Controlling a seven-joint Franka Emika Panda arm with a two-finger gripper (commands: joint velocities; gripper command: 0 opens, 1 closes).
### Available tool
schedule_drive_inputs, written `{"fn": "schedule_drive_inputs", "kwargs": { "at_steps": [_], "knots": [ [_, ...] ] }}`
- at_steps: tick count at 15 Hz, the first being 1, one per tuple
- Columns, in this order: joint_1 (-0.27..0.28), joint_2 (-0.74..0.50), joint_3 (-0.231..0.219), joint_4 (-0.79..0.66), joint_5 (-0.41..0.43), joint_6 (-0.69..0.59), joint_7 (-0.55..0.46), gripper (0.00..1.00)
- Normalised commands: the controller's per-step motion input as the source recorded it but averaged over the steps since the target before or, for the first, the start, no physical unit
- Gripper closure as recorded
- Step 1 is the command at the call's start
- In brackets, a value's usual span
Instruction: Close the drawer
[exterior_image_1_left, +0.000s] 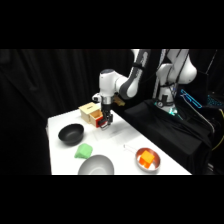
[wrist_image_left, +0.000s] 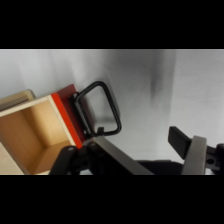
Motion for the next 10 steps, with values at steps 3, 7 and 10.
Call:
{"fn": "schedule_drive_inputs", "kwargs": {
  "at_steps": [3,7,10],
  "knots": [
    [-0.011,0.17,-0.068,0.00,-0.156,0.28,0.06,0.00],
    [0.118,0.20,-0.181,0.02,-0.270,0.30,0.17,0.00],
    [0.219,0.22,-0.264,0.08,-0.233,0.30,0.21,0.00]
  ]
}}
